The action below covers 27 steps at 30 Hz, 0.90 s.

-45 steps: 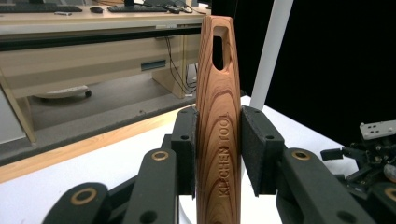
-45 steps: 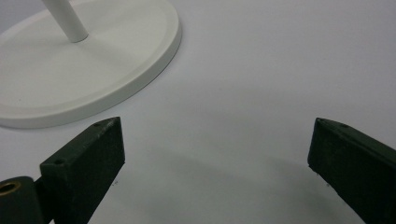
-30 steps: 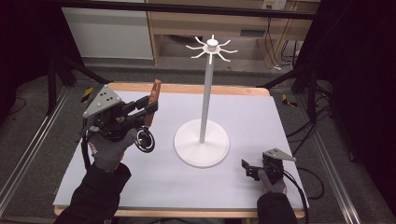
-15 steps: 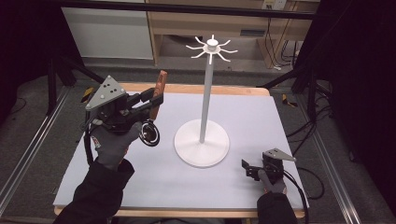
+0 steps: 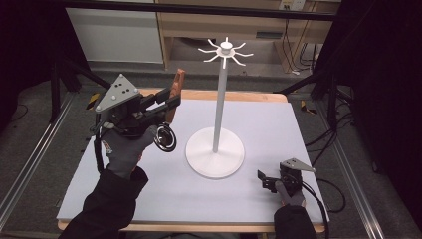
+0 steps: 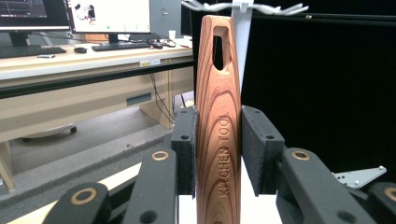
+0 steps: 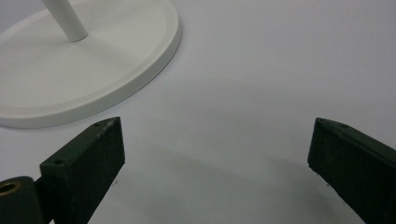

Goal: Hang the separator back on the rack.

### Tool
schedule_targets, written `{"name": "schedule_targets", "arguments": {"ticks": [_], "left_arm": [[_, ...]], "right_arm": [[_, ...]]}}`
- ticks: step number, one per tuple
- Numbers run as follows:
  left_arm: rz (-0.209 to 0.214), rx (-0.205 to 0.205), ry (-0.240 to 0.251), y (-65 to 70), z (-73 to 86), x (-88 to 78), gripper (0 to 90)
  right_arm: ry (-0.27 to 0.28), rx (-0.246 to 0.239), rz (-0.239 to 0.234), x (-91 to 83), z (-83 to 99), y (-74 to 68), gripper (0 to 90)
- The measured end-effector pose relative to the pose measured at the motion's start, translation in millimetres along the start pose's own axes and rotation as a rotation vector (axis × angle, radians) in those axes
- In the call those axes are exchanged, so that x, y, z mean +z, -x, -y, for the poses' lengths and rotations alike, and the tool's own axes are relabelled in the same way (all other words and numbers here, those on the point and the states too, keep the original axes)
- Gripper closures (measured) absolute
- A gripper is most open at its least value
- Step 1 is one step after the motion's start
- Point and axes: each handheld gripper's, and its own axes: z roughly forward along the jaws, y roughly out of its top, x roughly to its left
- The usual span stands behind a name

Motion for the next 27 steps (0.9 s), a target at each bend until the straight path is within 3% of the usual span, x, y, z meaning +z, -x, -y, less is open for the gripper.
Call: {"name": "schedule_targets", "arguments": {"ticks": [27], "left_arm": [[0.028,0.034,-0.007,15.5,-24.9,18.7,67.8]], "right_arm": [[0.0,0.001,-0.001,-0.1,0.0,0.0,4.3]]}}
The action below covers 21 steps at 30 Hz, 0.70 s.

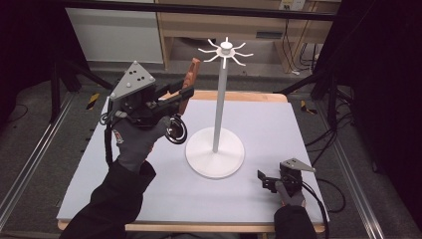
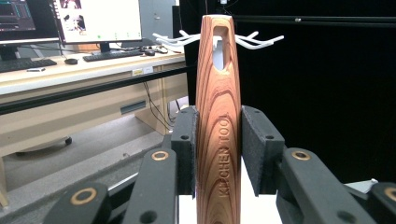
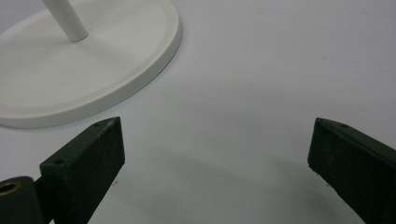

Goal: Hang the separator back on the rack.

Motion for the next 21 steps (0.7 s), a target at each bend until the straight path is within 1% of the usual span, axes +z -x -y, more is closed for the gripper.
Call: {"name": "schedule_targets", "arguments": {"ticks": [13,21], "left_arm": [[0.0,0.005,-0.007,1.9,-8.3,11.3,67.8],[-0.005,0.006,-0.016,2.0,-9.8,16.8,67.8]], "right_arm": [[-0.001,0.002,-0.002,0.1,0.0,0.4,4.3],[-0.001,0.004,-0.002,-0.1,0.0,0.4,4.2]]}}
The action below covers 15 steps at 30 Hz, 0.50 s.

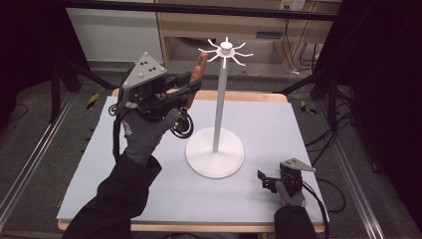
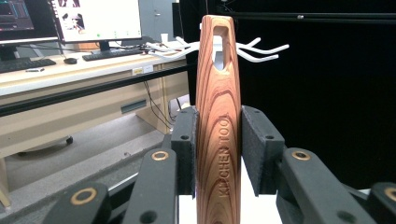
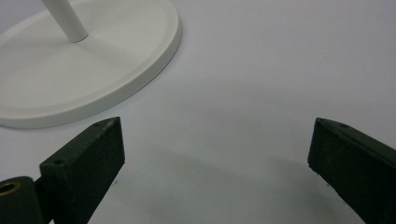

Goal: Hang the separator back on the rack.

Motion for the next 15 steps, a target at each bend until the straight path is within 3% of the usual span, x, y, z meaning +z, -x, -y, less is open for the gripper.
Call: {"name": "schedule_targets", "arguments": {"ticks": [15], "left_arm": [[-0.009,-0.009,-0.021,-2.3,3.5,10.9,67.8]], "right_arm": [[-0.001,0.001,-0.001,0.1,0.0,0.1,4.2]]}}
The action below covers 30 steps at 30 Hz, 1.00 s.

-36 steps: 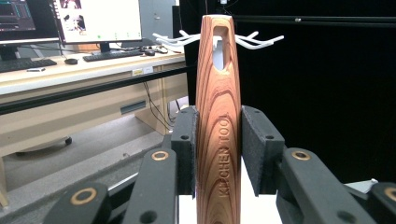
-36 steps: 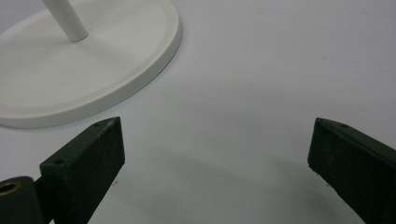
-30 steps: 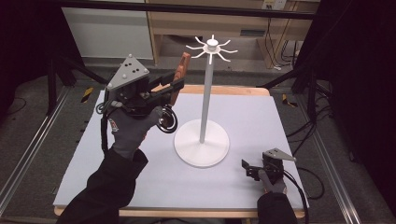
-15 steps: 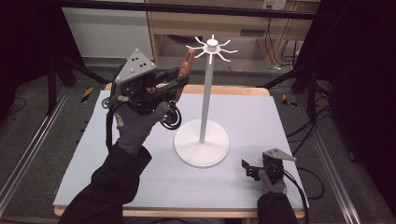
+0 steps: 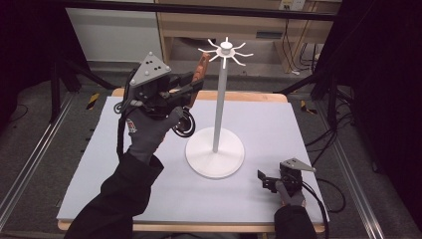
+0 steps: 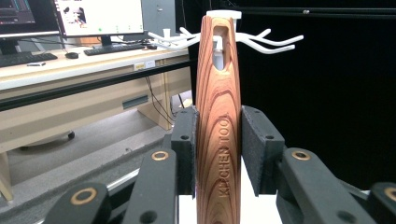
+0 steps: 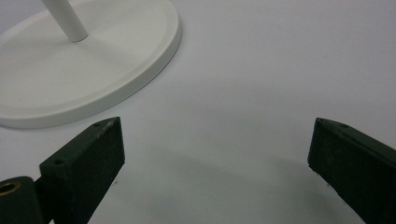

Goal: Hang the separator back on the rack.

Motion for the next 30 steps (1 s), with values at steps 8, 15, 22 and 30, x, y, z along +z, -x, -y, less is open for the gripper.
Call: {"name": "schedule_targets", "arguments": {"ticks": [8,15,22,30], "left_arm": [[0.001,0.0,-0.002,0.3,-0.1,6.7,67.8],[0.007,-0.006,0.004,-0.4,0.4,9.2,67.8],[0.008,-0.012,0.002,-1.2,0.1,11.4,67.7],[0.015,-0.015,0.0,-3.5,0.0,14.5,67.7]], "right_arm": [[0.0,0.0,-0.001,0.0,0.0,0.0,4.2],[0.0,-0.001,-0.002,-0.1,0.0,0.0,4.2],[-0.001,0.0,-0.003,0.0,0.0,-0.1,4.2],[-0.001,0.0,-0.004,0.0,0.0,-0.1,4.2]]}}
